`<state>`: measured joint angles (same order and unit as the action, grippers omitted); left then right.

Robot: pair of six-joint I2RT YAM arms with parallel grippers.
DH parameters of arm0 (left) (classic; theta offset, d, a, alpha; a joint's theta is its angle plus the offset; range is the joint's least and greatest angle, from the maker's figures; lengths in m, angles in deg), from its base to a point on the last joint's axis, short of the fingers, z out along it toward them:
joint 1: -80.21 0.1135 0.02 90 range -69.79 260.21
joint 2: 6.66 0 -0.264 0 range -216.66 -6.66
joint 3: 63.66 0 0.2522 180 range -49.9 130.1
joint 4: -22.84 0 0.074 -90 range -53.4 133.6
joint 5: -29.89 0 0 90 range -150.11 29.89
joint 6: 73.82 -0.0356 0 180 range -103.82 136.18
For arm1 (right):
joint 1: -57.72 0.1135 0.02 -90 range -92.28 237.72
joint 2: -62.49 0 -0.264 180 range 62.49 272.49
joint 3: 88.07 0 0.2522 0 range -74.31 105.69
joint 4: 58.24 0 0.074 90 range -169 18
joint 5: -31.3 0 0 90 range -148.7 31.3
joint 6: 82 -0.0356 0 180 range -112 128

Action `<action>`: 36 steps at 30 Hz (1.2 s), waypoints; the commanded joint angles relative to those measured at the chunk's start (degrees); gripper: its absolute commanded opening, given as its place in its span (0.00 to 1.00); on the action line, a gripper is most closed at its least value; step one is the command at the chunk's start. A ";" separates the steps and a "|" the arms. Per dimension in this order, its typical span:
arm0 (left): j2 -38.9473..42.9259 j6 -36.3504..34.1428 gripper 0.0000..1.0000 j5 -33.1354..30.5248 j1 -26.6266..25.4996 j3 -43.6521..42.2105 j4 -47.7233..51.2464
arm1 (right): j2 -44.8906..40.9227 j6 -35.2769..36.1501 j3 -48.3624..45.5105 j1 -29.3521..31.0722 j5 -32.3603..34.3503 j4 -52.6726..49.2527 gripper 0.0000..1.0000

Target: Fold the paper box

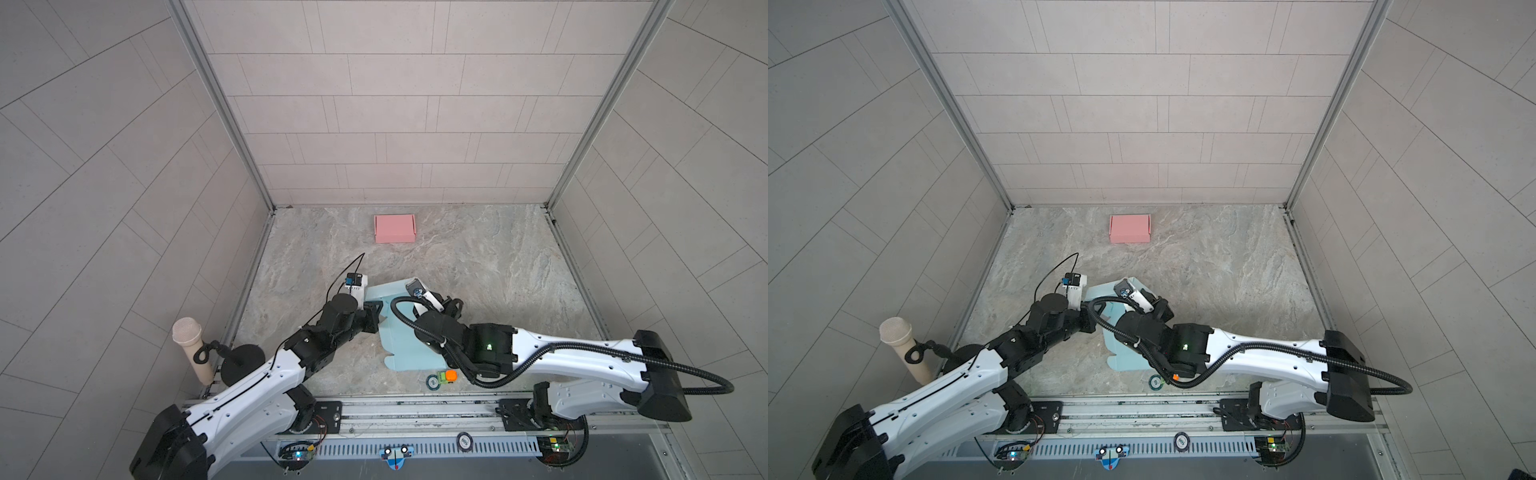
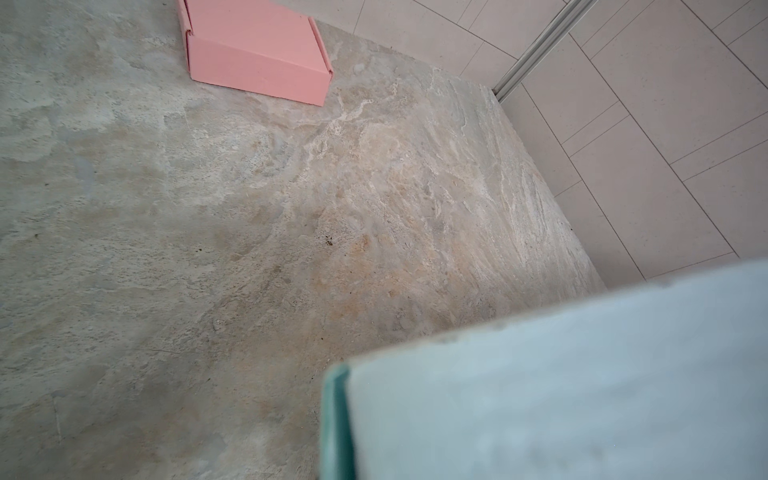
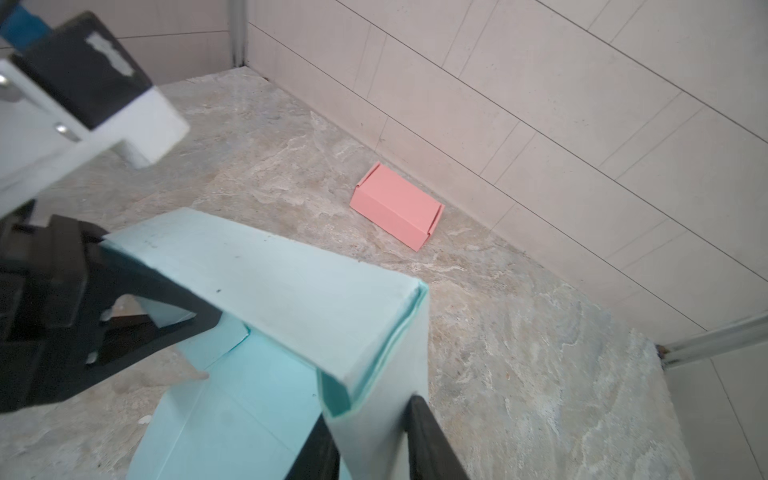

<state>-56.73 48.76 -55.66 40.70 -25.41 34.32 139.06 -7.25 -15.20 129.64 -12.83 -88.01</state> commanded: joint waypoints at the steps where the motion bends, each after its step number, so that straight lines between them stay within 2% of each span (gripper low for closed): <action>1: -0.53 -0.88 0.11 2.30 -0.33 0.86 -2.23 | 4.74 -3.42 3.03 -0.38 7.34 -5.14 0.30; 8: -0.73 -0.80 0.12 2.58 -0.39 1.36 -2.46 | 10.89 -5.22 6.47 -0.93 13.72 -6.93 0.24; 18: -0.37 -0.49 0.12 2.77 -0.39 0.95 -3.25 | 16.45 -6.55 8.48 -4.02 14.57 -6.50 0.22; 27: -0.95 -0.03 0.11 3.33 -0.40 0.95 -4.46 | 21.04 -3.72 11.72 -5.12 20.13 -6.85 0.02; 30: -1.15 -0.05 0.11 3.29 -0.39 1.09 -4.57 | 22.64 -3.96 13.29 -5.14 21.74 -8.08 0.03; 33: -1.13 0.06 0.11 3.24 -0.35 1.04 -4.64 | 22.20 -5.24 13.16 -5.17 21.72 -8.16 0.11; 36: -1.07 0.18 0.11 3.20 -0.39 0.86 -4.75 | 21.63 -5.80 12.88 -5.21 21.73 -7.64 0.15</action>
<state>-58.74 50.31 -57.39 41.29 -25.46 34.42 160.16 -12.43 -2.21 124.98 7.84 -94.46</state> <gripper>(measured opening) 0.117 0.150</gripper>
